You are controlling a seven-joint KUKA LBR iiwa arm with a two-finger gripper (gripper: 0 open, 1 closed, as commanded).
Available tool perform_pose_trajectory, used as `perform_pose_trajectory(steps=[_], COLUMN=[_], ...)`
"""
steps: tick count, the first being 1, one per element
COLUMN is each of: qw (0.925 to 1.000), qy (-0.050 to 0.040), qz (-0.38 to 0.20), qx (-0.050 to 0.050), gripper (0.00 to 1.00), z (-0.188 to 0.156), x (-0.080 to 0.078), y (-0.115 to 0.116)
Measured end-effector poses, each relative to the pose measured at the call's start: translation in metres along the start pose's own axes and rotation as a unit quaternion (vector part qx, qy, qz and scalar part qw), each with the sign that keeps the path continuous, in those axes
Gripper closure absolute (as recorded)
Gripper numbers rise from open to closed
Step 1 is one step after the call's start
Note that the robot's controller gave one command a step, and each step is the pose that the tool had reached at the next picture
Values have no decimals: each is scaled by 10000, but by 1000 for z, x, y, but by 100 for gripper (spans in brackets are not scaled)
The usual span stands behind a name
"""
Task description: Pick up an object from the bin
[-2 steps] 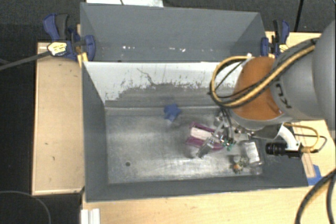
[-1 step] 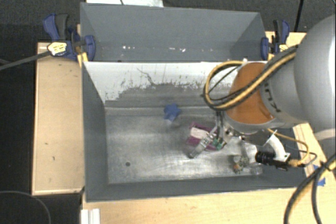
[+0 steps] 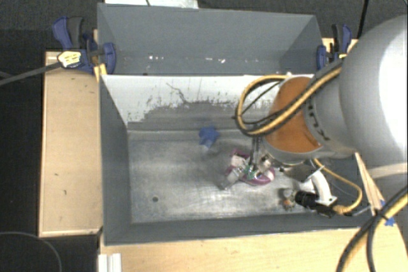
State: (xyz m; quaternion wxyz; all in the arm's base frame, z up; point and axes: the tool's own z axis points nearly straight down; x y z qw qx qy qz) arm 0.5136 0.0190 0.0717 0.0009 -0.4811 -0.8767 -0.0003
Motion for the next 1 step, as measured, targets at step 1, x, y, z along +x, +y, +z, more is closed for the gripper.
perform_pose_trajectory(steps=[1], qw=[10000], qy=[9], qz=[-31], qx=[-11], gripper=[100], z=[-1], x=[2], y=[1])
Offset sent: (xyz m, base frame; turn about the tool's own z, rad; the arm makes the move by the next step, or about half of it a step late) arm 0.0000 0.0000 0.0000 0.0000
